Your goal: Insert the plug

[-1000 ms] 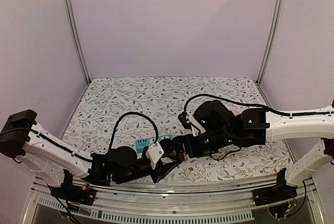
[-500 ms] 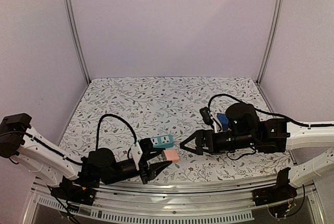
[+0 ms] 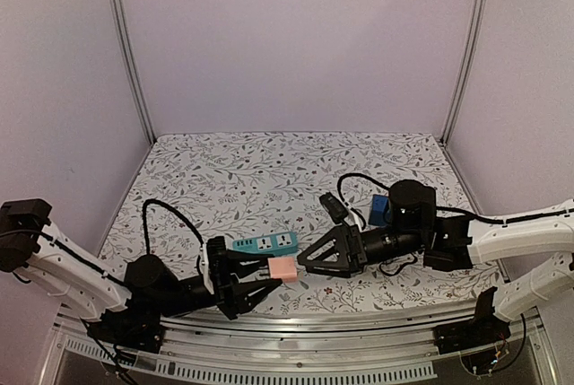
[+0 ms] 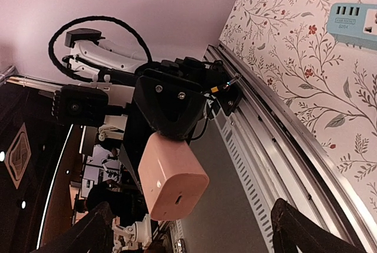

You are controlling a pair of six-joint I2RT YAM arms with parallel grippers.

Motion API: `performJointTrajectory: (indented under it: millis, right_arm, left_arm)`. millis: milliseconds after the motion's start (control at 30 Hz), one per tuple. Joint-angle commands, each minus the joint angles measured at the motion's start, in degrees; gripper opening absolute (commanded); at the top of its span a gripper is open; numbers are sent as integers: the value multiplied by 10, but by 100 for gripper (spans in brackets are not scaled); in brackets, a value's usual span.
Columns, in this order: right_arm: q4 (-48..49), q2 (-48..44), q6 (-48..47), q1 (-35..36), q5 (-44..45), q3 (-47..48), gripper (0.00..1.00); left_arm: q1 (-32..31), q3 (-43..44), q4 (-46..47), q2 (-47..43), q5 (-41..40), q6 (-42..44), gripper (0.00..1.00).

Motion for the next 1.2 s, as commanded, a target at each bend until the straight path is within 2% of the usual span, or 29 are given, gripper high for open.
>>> performJointTrajectory:
  millis: [0, 300, 533, 667, 1000, 1167]
  right_arm:
    - [83, 37, 27, 6, -69, 6, 91]
    - [128, 119, 44, 35, -89, 63, 81]
    - [169, 173, 69, 47, -102, 94, 64]
    - [168, 174, 72, 47, -94, 96, 55]
    - [144, 149, 66, 48, -68, 95, 42]
    - [128, 144, 67, 49, -61, 99, 27]
  left_arm:
    - [-8, -11, 42, -13, 24, 0, 0]
    - [-8, -28, 73, -19, 29, 2, 0]
    - [-8, -30, 77, -17, 28, 5, 0]
    - [-8, -32, 78, -18, 27, 5, 0]
    - [-9, -29, 77, -12, 25, 7, 0]
    - [-8, -24, 75, 0, 19, 10, 0]
